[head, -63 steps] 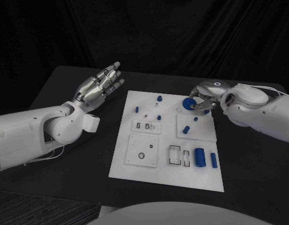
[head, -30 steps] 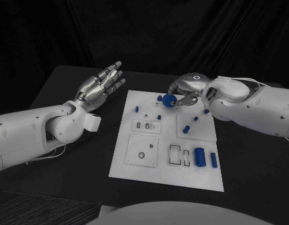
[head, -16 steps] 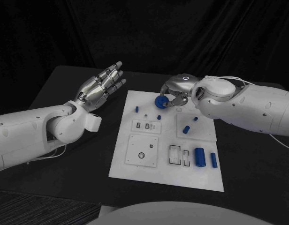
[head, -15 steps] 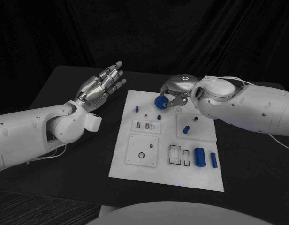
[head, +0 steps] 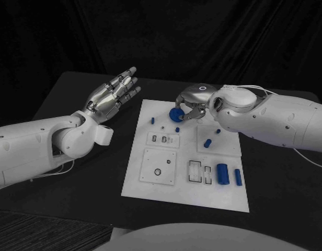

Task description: Assemble the parts on the task board

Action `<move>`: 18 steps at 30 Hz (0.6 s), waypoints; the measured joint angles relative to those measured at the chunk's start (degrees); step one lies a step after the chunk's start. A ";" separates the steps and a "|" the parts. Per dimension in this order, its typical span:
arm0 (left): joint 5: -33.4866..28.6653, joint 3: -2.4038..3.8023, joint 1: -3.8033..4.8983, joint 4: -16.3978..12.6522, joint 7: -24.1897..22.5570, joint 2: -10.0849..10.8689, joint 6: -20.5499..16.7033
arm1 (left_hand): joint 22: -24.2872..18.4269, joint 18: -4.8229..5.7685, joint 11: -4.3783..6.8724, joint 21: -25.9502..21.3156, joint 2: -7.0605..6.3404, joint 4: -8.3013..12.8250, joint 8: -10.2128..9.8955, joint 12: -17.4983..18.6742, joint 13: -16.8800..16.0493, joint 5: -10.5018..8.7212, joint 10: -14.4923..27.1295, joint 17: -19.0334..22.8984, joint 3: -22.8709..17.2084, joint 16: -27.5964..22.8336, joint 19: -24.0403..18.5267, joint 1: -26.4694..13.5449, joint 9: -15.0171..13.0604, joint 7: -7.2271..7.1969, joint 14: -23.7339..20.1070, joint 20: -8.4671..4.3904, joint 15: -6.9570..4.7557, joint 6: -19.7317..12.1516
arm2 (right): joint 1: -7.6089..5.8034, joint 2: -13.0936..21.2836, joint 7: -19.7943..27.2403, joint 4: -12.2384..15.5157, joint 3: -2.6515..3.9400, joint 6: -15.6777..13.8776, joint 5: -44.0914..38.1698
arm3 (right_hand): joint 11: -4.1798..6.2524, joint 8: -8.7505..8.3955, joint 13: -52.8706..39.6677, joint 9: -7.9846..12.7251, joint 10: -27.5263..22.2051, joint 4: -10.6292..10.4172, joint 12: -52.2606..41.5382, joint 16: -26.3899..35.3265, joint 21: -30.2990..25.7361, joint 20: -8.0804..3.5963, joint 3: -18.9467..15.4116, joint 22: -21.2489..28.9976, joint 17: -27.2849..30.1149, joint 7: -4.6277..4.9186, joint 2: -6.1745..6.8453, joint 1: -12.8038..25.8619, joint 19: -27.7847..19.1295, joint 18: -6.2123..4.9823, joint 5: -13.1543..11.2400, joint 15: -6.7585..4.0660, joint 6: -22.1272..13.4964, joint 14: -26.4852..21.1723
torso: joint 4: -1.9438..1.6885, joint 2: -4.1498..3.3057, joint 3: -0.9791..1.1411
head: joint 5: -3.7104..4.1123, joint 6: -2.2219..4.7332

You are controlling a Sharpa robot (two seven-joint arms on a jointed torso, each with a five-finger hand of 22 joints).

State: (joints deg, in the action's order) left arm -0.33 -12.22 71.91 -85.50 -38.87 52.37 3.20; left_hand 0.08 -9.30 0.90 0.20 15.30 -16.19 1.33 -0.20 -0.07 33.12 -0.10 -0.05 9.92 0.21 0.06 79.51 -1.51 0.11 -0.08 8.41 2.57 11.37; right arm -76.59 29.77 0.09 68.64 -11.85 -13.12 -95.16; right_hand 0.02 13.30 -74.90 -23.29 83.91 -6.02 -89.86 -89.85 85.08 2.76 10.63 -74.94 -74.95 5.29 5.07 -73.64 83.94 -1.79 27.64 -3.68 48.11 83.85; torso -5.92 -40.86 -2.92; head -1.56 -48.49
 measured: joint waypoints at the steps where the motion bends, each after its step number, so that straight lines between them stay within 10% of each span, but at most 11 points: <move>1: 0.00 0.00 0.00 0.00 0.00 0.00 0.00 | 0.00 0.00 0.00 0.00 0.00 0.00 0.00 0.00 0.00 0.00 0.00 0.00 0.00 0.00 0.00 0.00 0.00 0.00 0.00 0.00 0.00 0.00 | 0.01 -0.03 0.03 -0.01 0.00 0.00 0.00 | 0.00 -0.58 0.00 -0.38 0.00 0.10 0.00 0.00 0.00 0.01 0.24 -0.01 0.00 0.05 -0.01 -0.01 -0.01 0.00 0.00 0.00 -0.69 0.00 | 0.00 0.00 0.00 | 0.01 -0.01; 18: 0.00 0.00 0.00 0.14 0.00 -0.03 0.10 | 0.01 0.00 0.00 0.00 0.00 0.00 0.00 0.00 -0.02 0.00 0.00 -0.02 0.00 0.00 0.00 0.00 0.00 0.00 0.00 0.00 0.00 0.00 | 0.11 -0.32 0.81 0.00 -0.04 -0.14 0.00 | 0.54 -7.15 0.00 3.84 0.10 1.03 0.00 0.00 -0.33 0.01 1.79 0.00 0.01 -1.38 -0.03 0.61 -0.01 -0.01 -0.18 -0.21 -9.08 0.21 | 0.02 0.02 0.00 | -0.10 -0.04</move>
State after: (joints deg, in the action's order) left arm -0.32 -12.22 71.91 -85.36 -38.87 52.34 3.30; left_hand 0.09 -9.30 0.90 0.20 15.30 -16.19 1.33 -0.20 -0.09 33.12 -0.10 -0.06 9.93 0.21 0.06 79.51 -1.51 0.11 -0.08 8.41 2.57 11.37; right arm -76.49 29.45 0.91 68.63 -11.89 -13.26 -95.17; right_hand 0.56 6.15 -74.90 -19.45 84.01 -4.99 -89.86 -89.85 84.75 2.76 12.43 -74.94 -74.93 3.91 5.05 -73.03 83.93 -1.80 27.46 -3.89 39.02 84.06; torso -5.90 -40.85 -2.92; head -1.66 -48.53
